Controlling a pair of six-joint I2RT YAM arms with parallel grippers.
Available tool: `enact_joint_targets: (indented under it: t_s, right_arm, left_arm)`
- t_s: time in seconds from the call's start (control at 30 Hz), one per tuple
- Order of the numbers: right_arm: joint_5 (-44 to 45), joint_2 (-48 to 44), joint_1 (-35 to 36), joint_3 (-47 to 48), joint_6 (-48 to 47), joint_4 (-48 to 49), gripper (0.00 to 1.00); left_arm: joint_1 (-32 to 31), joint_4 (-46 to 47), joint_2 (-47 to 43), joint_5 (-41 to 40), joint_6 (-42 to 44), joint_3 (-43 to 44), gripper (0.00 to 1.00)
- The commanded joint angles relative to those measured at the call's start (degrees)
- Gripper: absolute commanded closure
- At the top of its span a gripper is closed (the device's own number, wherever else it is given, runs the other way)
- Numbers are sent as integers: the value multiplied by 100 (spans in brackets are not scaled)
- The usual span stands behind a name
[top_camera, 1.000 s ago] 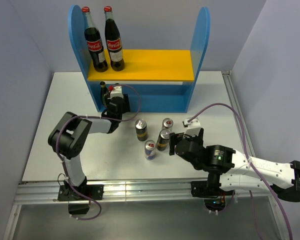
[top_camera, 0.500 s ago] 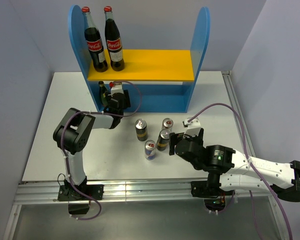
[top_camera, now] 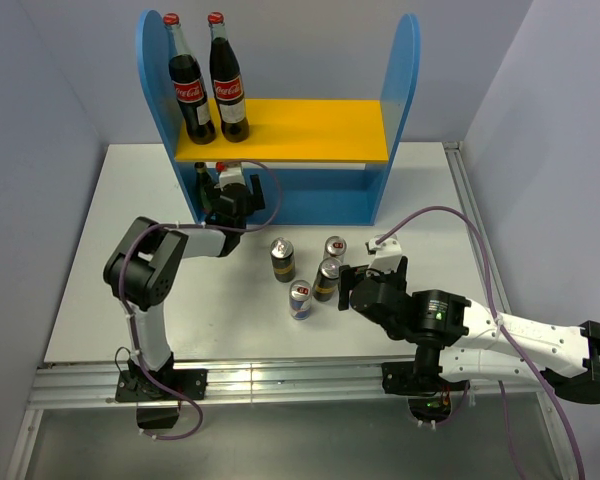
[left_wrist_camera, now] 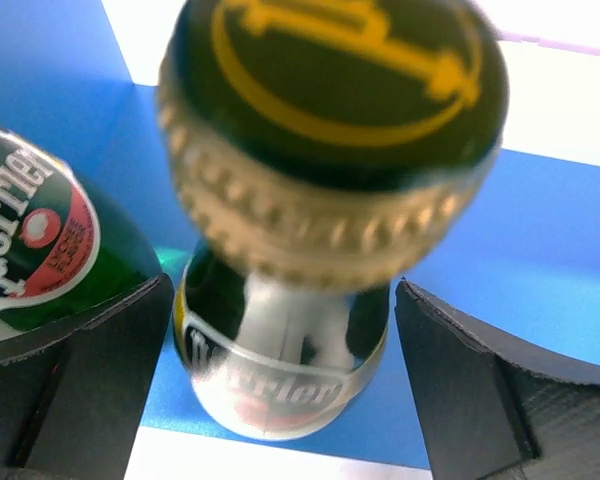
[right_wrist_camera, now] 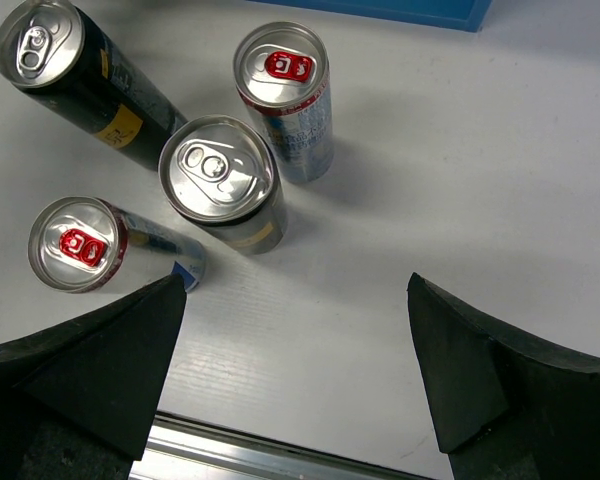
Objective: Place and organize the beverage onto the shelf
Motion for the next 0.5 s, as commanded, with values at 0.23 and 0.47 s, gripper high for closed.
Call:
enact_joint_targets:
  t_s: [0.23,0.47]
  right_arm:
    - [278,-27,45,71,114,-67,1]
    - [322,-36,54,71,131,-93,1]
  left_arm:
    - [-248,122,-1191,-269,-122,-522,1]
    - [-651,-500,-2115,-611,-245,-996,1]
